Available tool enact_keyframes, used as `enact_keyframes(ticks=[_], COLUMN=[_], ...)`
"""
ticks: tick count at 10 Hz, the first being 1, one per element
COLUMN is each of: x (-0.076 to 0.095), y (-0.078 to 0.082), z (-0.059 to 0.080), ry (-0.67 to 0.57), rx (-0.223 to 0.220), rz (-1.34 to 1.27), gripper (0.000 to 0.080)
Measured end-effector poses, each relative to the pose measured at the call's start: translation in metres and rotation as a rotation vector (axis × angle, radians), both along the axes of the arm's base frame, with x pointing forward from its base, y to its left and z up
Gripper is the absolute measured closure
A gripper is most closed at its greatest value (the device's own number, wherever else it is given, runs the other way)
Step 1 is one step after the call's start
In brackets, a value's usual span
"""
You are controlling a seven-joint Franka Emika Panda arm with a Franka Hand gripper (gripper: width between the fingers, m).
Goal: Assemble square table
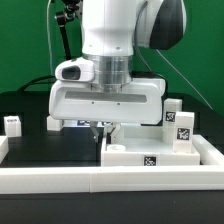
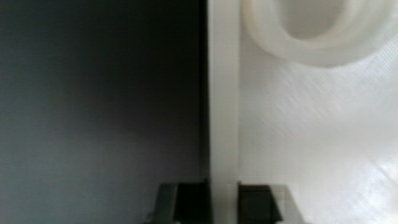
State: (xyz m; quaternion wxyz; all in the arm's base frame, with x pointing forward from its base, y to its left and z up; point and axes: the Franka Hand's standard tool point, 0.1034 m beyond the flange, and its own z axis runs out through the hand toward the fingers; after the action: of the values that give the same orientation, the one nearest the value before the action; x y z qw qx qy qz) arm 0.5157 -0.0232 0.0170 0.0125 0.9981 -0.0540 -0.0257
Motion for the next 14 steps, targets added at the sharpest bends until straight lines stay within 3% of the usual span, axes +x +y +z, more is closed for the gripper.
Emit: enact_keyframes(ticks=[4,9,14], x=[0.000,0.007,0.007], y=[0.000,-0.025,-0.033], z=[0.000,0.000,0.001], ry=[0.000,0.006,0.021], rx=[0.001,0.014,0.014], rz=[0.018,0.478,0.720], gripper=[0.0739,0.0739,0.0739])
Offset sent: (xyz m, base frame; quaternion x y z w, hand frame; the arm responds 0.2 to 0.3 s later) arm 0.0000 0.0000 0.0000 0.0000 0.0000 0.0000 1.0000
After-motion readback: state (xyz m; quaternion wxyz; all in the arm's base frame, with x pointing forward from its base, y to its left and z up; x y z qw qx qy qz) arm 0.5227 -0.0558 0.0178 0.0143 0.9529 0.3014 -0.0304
